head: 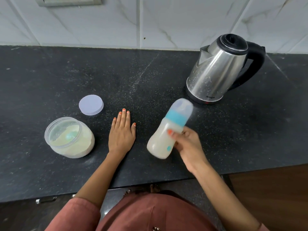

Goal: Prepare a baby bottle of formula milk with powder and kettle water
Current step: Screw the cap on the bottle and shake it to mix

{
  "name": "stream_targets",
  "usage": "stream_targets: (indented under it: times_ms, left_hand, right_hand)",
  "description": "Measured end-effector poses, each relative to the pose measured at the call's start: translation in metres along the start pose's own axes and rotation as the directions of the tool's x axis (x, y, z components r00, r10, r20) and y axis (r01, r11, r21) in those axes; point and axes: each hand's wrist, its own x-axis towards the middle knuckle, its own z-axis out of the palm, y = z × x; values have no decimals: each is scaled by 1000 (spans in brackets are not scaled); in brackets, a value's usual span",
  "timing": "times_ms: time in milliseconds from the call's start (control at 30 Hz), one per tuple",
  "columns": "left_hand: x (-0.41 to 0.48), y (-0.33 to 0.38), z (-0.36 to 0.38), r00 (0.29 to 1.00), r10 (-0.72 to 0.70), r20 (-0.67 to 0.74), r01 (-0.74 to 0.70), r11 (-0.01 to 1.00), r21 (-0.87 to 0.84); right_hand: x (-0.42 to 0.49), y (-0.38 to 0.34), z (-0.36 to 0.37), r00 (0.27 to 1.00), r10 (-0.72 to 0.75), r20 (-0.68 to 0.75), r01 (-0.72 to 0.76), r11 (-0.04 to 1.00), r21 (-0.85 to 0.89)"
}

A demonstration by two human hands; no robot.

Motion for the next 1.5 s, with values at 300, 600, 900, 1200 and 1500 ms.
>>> stream_targets:
  times_ms: [300, 600, 900, 1200, 1500]
  left_hand:
    - [0, -1, 0, 1000, -5, -1, 5, 1000, 2]
    - [-1, -1, 1, 1000, -6, 8, 6, 1000, 7]
    - [-1, 0, 1, 1000, -1, -4, 1, 1000, 12]
    - [-1, -1, 1, 1000, 2, -13, -2, 1000, 0]
    - [-1, -1, 1, 1000, 2, -11, -2, 1000, 14]
  right_hand:
    - [-2, 6, 0, 994, 25, 106, -14, 994, -105]
    - [1, 6, -1, 996, -8, 92, 5, 999, 38]
    - [8, -4, -4, 999, -34, 28, 29, 990, 139]
    - [11, -16, -1, 992, -38, -119, 66, 968, 243]
    - [13, -14, 1, 988, -47, -150, 86, 961, 264]
